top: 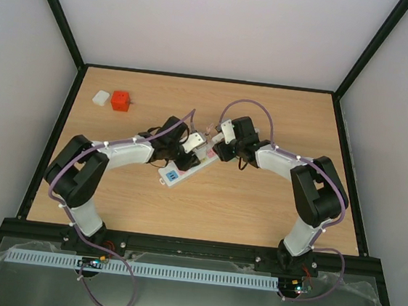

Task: Pull the plug off the socket

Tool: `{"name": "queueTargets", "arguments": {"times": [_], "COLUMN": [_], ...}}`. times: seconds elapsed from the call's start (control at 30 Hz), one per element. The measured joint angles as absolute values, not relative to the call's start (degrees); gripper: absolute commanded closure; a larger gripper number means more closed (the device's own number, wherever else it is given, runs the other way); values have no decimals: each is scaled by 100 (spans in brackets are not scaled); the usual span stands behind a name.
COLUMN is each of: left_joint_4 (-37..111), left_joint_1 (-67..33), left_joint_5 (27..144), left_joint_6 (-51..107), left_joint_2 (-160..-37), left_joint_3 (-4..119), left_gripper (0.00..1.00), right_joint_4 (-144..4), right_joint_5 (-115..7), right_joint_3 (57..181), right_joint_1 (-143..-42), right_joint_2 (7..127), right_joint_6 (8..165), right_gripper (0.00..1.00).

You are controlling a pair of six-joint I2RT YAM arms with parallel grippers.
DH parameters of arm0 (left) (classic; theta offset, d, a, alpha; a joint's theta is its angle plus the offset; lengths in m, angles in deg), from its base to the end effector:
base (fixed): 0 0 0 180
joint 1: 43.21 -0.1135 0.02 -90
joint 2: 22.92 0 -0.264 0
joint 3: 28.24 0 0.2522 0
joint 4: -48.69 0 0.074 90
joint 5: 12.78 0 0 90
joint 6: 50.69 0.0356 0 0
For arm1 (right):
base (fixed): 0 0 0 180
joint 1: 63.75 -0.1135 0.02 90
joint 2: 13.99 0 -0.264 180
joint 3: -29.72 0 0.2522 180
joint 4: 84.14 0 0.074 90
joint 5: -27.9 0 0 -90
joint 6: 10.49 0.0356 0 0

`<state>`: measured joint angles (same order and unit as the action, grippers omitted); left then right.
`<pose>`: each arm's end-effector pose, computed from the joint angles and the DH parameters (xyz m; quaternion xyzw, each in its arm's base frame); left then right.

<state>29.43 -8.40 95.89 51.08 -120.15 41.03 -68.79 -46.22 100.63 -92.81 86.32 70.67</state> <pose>0.2802 -0.2087 0.1781 0.4176 0.8205 -0.2199 0.3225 0.3133 0.1852 0.1732 -0.3471 0.8474 0.1924 0.3527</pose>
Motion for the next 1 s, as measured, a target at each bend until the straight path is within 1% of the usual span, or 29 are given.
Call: {"name": "queueTargets", "arguments": {"times": [0.2,0.3,0.47,0.63,1.0], "left_joint_4": [3035,3115,3275,3426,3616], "left_joint_1": [-816,-808,-779,-773,-771], "left_joint_5": [9393,9303,9266,9270,9216], "left_joint_6": [5030,5019,4964,4896,4789], "left_joint_2": [-12107,-12142,-12186,-12225,-12234], "left_joint_3": [4110,4110,4116,4186,4190], "left_gripper": [55,55,52,55,68], "right_joint_4": [-6879,-6879,-6879,-6879,-6879], "right_joint_5": [-4622,-4622,-4620,-4620,-4620], "right_joint_3": [10063,10063,10063,10063,10063], "right_joint_1": [-9281,-9281,-9281,-9281,-9281], "right_joint_2": [8632,8632,8632,8632,8632], "right_joint_6": [7067,7067,7067,7067,7067], "right_gripper": [70,70,70,70,70]}}
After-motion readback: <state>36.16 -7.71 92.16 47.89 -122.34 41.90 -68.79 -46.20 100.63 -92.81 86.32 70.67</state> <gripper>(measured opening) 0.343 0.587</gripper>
